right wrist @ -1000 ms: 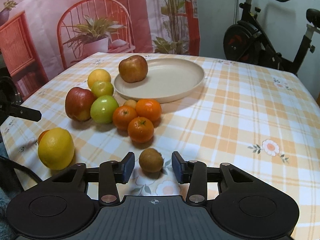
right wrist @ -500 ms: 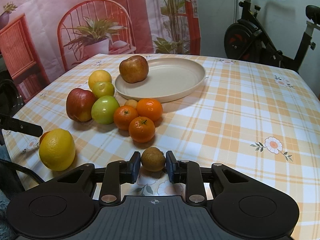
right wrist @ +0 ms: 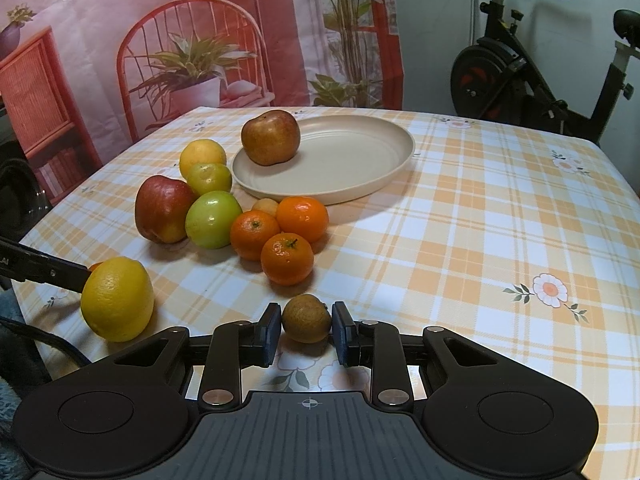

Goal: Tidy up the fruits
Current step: 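Grasp the tangerine with the left gripper while the right gripper holds the kiwi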

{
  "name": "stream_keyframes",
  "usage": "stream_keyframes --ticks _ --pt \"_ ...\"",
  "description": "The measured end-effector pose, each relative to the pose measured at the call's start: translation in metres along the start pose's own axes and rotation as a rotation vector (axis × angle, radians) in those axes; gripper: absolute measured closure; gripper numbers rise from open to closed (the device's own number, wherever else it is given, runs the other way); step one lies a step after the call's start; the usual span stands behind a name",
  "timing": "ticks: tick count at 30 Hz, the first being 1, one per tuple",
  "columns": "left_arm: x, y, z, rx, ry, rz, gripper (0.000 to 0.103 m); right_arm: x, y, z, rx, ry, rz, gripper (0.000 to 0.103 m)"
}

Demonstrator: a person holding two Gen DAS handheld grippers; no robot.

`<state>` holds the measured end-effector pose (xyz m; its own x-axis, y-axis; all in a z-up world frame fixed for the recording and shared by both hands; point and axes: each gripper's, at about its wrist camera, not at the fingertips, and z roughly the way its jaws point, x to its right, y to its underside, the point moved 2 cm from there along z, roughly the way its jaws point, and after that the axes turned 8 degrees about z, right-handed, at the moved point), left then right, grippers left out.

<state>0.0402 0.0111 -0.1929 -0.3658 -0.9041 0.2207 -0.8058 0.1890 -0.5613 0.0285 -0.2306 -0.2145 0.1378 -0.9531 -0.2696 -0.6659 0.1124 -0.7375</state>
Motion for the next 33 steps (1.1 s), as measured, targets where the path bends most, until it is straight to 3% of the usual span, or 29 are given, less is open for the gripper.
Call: stream_keyframes --ticks 23,30,33 --pt "0.006 -0.002 0.017 -0.003 0.017 0.024 0.055 0.001 0.000 0.000 0.000 -0.002 0.000 0.078" --pt "0.009 -0.005 0.021 0.013 0.009 0.045 0.056 0.001 0.000 0.000 0.000 -0.002 0.002 0.078" --pt "0.010 -0.004 0.020 0.015 0.015 0.052 0.060 0.001 0.000 0.001 0.000 -0.002 0.002 0.078"
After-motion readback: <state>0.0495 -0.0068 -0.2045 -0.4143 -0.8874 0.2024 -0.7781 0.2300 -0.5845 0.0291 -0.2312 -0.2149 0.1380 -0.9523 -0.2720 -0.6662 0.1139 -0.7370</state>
